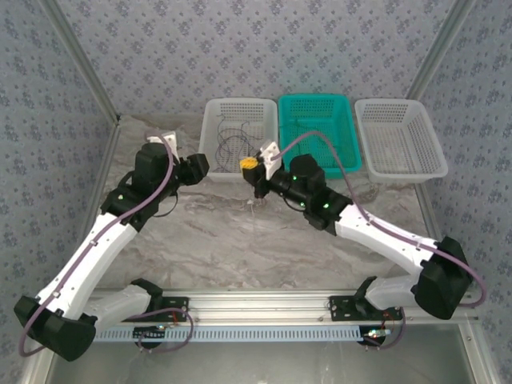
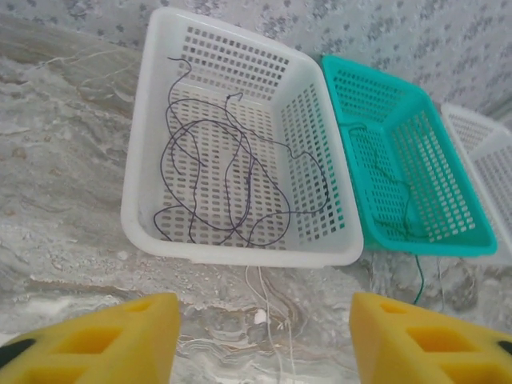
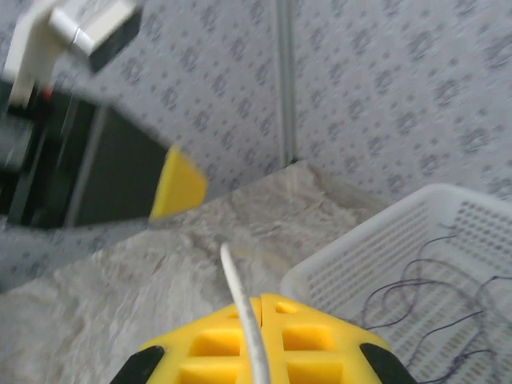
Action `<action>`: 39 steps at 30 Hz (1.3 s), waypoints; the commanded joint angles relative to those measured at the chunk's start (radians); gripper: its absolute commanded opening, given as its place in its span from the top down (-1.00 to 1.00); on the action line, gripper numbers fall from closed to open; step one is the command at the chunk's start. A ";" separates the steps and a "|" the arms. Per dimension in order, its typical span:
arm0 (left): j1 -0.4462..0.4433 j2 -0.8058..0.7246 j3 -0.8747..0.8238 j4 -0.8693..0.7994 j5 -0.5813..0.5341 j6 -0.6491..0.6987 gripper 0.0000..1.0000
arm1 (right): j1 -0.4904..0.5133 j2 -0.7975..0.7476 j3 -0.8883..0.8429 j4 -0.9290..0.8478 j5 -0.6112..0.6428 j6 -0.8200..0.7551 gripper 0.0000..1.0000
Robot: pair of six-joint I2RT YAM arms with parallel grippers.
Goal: Untangle the cables
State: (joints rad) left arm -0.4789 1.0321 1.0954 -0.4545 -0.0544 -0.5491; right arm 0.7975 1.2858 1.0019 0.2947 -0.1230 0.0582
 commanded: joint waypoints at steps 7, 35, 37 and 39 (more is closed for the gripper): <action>0.001 -0.086 -0.050 0.114 0.124 0.034 -0.31 | -0.273 -0.051 0.173 -0.170 0.181 0.081 1.00; -0.003 -0.091 -0.142 0.128 0.169 0.028 -0.34 | -0.960 0.429 0.221 0.062 0.132 0.070 1.00; -0.004 -0.093 -0.145 0.122 0.165 0.028 -0.34 | -0.986 0.486 0.288 -0.020 0.108 0.132 1.00; -0.004 -0.095 -0.151 0.123 0.163 0.023 -0.34 | -1.004 0.547 0.377 -0.143 0.088 0.201 0.96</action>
State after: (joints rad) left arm -0.4789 0.9436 0.9447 -0.3553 0.0937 -0.5171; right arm -0.1806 1.7905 1.2636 0.2760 0.0109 0.1661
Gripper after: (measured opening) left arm 0.668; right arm 0.066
